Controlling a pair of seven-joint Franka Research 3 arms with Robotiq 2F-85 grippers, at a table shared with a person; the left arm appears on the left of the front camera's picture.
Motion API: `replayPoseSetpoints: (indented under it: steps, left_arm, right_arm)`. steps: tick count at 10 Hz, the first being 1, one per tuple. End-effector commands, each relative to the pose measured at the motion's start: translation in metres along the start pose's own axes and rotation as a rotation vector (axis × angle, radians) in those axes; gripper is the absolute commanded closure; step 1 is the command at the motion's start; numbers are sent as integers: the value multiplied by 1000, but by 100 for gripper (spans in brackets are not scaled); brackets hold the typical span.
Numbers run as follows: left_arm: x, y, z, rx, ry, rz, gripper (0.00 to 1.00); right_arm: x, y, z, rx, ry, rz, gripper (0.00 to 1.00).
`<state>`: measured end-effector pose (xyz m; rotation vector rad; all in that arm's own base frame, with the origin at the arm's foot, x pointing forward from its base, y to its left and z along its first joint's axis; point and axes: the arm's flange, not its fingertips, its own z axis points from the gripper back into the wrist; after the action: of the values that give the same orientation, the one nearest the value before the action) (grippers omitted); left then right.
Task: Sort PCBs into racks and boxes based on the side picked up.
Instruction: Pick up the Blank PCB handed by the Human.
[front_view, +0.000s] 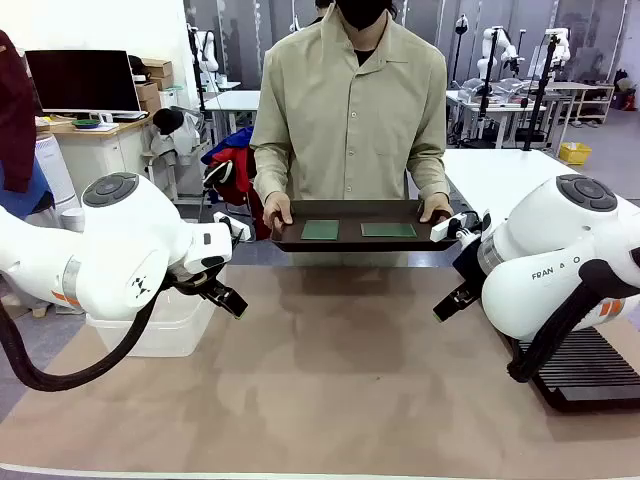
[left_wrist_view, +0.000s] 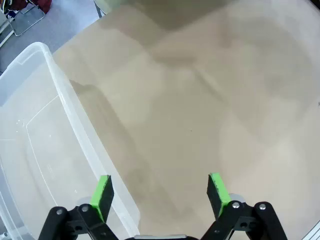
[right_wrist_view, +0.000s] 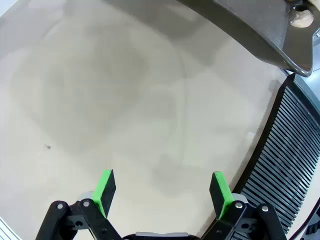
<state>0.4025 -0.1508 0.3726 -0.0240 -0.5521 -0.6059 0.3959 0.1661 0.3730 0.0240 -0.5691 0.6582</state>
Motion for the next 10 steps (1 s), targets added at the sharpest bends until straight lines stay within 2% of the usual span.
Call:
replayPoseSetpoints:
  steps: [1,10]
  left_arm:
    - [0,0,0,0,0,0,0]
    - [0,0,0,0,0,0,0]
  right_arm:
    - [0,0,0,0,0,0,0]
    - [0,0,0,0,0,0,0]
